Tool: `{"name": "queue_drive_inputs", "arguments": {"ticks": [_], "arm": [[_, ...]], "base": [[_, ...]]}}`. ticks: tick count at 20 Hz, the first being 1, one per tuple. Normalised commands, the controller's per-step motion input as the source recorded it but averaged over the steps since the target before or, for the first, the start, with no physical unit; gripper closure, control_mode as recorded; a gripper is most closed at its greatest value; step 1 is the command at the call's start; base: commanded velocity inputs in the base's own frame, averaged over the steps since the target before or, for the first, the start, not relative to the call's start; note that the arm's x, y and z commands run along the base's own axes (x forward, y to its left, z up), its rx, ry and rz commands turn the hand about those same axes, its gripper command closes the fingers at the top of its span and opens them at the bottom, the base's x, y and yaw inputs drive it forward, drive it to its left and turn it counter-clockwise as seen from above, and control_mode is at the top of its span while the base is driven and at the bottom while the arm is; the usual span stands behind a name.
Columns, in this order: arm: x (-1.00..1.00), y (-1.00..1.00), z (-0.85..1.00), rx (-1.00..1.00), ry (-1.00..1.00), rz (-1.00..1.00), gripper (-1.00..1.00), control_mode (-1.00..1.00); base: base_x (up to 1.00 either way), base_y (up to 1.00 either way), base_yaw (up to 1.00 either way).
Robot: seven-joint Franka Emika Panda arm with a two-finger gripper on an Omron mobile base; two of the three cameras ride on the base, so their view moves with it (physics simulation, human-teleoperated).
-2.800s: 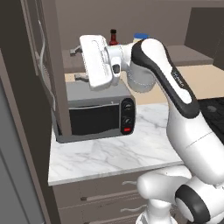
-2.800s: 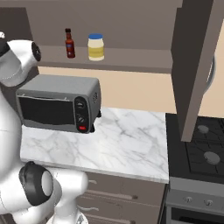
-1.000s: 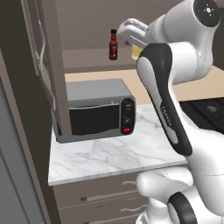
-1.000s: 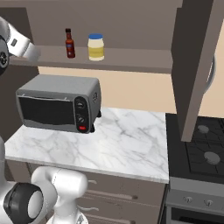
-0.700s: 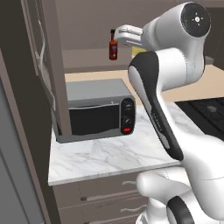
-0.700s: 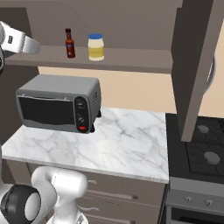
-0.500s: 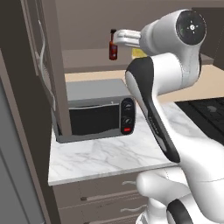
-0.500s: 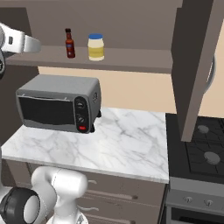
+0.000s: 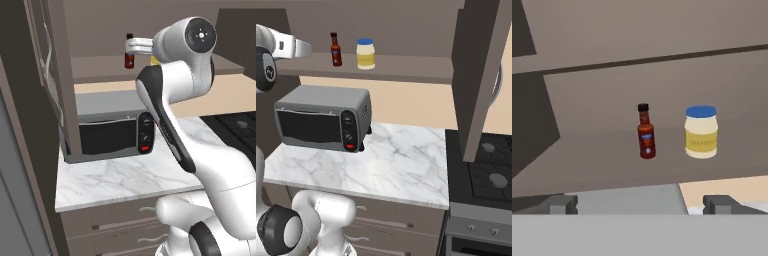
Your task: Move the condiment bottle and mayonnaise from the cabinet to the dining counter.
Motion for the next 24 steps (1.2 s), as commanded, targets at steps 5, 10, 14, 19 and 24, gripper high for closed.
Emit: {"name": "queue_drive_inputs", "arguments": {"ticks": [5,10,14,19,24], "arm": [[0.49,0.0,0.0,-0.05,0.14,-0.01,-1.0,-1.0],[0.52,0.0,0.0,-0.07,0.09,0.0,-1.0,-1.0],[0.54,0.0,0.0,-0.05,0.01,0.0,-1.0,-1.0],[0.51,0.0,-0.04,-0.06,0.0,0.0,-1.0,-1.0],[0.47,0.0,-0.17,-0.05,0.0,-0.02,-1.0,-1.0]], "base": [[0.0,0.0,0.0],[0.0,0.0,0.0],[0.0,0.0,0.0],[0.0,0.0,0.0],[0.0,0.0,0.0]]}}
